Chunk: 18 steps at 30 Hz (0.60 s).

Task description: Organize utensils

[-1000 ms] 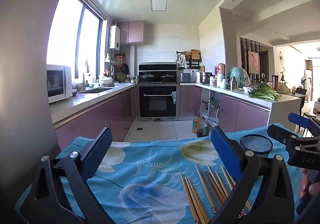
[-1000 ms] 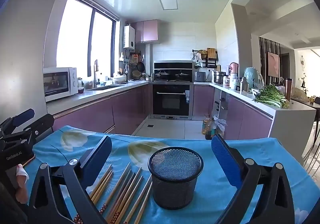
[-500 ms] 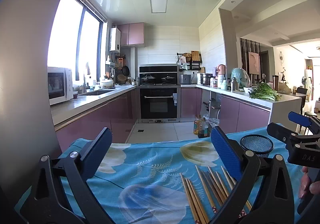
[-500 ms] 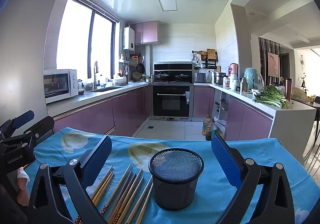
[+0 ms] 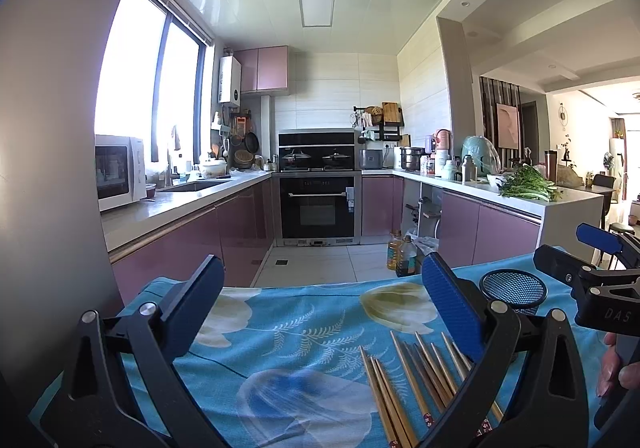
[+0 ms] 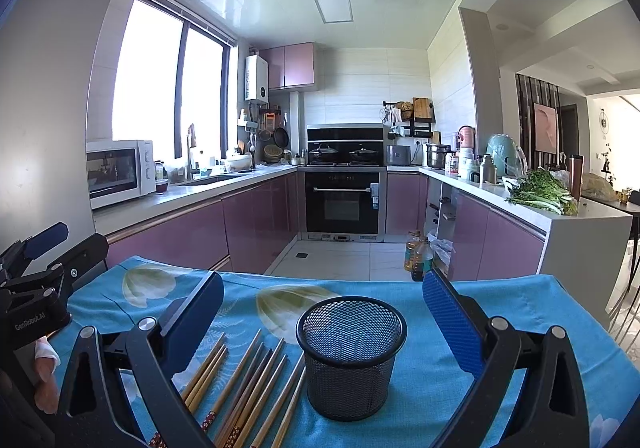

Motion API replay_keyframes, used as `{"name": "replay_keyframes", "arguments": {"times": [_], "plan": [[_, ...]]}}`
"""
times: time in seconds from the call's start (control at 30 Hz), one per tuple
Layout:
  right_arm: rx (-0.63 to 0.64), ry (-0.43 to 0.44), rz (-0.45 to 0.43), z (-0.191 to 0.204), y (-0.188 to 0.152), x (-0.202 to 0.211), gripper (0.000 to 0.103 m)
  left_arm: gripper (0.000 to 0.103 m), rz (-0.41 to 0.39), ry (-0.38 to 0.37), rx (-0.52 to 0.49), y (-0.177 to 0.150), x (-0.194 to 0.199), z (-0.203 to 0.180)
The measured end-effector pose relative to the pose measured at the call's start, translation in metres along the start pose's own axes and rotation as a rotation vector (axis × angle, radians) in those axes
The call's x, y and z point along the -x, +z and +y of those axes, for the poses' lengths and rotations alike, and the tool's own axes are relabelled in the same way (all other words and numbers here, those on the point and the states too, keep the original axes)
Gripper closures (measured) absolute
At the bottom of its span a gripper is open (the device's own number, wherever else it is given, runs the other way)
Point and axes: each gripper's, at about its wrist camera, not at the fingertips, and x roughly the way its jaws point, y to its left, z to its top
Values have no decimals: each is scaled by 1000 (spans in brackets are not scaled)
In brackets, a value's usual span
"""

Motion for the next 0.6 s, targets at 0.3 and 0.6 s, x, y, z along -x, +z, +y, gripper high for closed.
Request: {"name": "replay_keyframes", "arguments": {"times": [0.3, 0.6], "plan": [[-4, 2, 2, 0, -1, 0, 6, 6, -1, 2, 1, 1, 1, 0], [-5, 3, 8, 2, -3, 0, 6, 6, -1, 4, 2, -1, 1, 1]]}}
